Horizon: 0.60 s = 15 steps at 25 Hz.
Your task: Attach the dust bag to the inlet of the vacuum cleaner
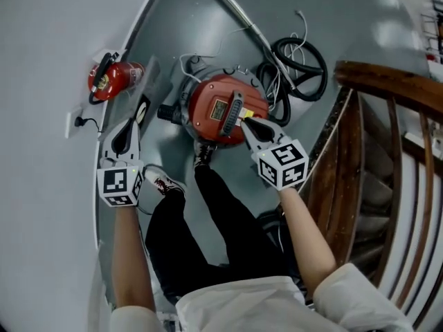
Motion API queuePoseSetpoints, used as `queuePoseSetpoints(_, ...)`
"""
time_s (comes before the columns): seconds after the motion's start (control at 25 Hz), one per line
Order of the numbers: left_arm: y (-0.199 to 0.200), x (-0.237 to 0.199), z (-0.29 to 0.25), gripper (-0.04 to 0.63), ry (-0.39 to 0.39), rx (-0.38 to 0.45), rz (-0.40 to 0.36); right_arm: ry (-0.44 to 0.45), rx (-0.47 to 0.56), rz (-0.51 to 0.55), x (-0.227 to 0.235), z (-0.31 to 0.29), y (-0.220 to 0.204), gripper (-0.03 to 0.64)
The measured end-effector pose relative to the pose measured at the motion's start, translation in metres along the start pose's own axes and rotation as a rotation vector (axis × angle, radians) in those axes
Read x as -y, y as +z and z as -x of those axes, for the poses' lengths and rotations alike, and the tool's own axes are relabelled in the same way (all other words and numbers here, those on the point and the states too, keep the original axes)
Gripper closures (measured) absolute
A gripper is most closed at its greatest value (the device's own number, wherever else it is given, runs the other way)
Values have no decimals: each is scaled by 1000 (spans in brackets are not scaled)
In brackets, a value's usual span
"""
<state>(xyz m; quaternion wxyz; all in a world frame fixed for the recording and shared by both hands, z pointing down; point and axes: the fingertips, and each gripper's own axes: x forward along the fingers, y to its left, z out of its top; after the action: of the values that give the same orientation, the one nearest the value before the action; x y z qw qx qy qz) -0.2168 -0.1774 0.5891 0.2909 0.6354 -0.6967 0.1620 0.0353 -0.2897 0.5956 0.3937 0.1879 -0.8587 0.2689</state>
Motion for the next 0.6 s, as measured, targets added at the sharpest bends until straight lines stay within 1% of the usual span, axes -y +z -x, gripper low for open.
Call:
queuePoseSetpoints(0.2,-28,-1,-12,583,-11,-29,11,-5,-4,-42,13,-7,-14,584)
queuePoseSetpoints(0.36,-48,-2,-21,584,-20,-48,5,12,-7,-64,16,-15,-27,584)
queuePoseSetpoints(0.48,-64,-1,-29,584,-21,-51,33,31,-12,-73,17,-19,-34,584)
queuePoseSetpoints(0.6,-78,1,-38,584,-30,-48,58,44,-20,-57,15,-25,-38,584)
